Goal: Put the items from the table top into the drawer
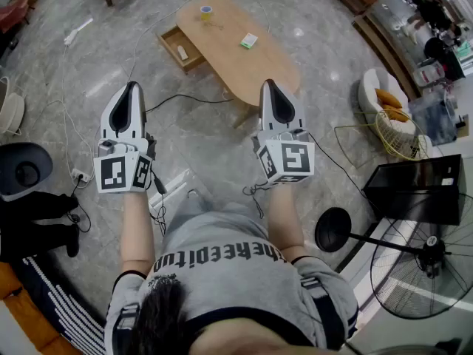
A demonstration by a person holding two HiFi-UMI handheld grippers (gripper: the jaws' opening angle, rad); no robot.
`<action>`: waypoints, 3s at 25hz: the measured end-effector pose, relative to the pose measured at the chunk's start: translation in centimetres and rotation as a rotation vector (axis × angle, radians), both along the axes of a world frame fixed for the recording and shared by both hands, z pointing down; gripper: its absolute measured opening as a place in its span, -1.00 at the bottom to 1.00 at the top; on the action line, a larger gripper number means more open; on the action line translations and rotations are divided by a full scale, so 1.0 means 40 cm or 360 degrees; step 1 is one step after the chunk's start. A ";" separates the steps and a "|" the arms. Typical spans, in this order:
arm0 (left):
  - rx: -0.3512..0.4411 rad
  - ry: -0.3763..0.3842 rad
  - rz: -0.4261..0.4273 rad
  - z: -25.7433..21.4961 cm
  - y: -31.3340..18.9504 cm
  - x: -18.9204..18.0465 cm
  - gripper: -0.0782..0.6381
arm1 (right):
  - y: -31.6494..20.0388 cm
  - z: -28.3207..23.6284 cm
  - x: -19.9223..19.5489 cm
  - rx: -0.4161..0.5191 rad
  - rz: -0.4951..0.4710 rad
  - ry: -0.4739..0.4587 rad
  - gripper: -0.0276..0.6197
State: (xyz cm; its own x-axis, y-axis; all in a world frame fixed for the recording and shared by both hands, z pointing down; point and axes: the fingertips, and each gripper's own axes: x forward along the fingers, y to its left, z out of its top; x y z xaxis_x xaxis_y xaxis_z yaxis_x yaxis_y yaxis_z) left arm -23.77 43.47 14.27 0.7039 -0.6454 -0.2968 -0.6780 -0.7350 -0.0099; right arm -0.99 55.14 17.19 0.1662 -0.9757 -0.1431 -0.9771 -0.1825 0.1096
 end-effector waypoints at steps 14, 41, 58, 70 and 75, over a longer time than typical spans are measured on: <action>-0.0017 0.0004 0.0011 -0.001 0.081 0.053 -0.75 | 0.074 0.010 0.025 -0.0050 -0.0038 0.0000 -0.91; -0.0023 0.0039 0.0055 0.014 -0.148 -0.003 -0.75 | -0.138 0.017 -0.025 -0.0030 0.0029 -0.0012 -0.91; 0.0022 0.0025 -0.0018 -0.001 -0.494 0.193 -0.75 | -0.532 0.002 0.181 -0.0009 -0.0083 -0.0005 -0.91; 0.0091 0.0035 -0.0062 -0.032 -0.692 0.398 -0.75 | -0.769 -0.008 0.372 -0.0003 -0.0191 0.0012 -0.91; 0.0091 0.0008 -0.0076 -0.021 -0.740 0.450 -0.75 | -0.833 0.015 0.424 -0.0002 -0.0215 -0.0030 -0.91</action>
